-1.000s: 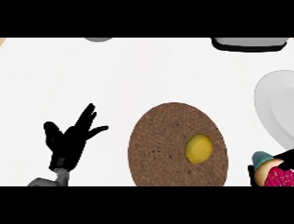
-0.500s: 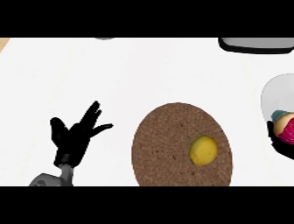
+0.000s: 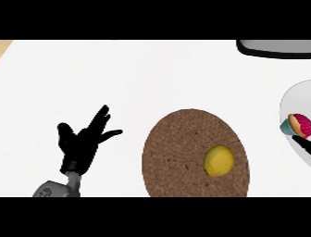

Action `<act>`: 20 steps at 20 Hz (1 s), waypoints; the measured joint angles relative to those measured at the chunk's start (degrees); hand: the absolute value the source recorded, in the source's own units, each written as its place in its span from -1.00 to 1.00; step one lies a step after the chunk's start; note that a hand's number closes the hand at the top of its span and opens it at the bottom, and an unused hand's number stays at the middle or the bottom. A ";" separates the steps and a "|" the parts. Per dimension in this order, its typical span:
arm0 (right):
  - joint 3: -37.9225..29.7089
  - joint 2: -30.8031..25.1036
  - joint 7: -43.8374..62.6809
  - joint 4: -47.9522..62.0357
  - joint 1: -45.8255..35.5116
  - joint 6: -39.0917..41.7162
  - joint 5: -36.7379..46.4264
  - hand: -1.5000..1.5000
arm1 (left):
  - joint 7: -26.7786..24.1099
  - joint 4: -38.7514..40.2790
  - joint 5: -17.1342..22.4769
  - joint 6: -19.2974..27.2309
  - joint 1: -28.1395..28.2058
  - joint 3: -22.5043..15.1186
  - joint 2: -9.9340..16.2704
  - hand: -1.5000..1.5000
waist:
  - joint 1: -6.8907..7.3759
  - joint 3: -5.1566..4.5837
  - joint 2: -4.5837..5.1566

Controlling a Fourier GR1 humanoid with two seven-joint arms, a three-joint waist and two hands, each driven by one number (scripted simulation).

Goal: Pick the cupcake from the placemat and place it in the plate

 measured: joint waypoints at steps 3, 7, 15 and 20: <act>-1.60 2.28 -7.34 6.62 -2.70 6.86 -4.01 -1.00 | -0.28 0.36 0.00 -0.05 -0.06 0.12 0.02 0.00 | -0.07 0.02 -0.12; -5.99 5.74 -16.93 14.74 -6.71 15.29 -10.46 -1.00 | -0.86 0.24 0.08 -0.10 0.59 0.24 0.11 0.00 | -0.45 0.03 -0.42; -16.58 7.48 -30.37 35.39 -13.12 33.83 -21.23 -1.00 | -0.72 0.51 0.64 -0.27 0.99 1.14 0.54 0.00 | -1.79 -0.18 -0.70; -19.47 4.55 -35.16 47.04 -15.03 49.27 -23.64 -1.00 | -1.20 0.44 0.76 -0.60 1.45 1.43 0.76 0.00 | -2.24 -0.22 -0.83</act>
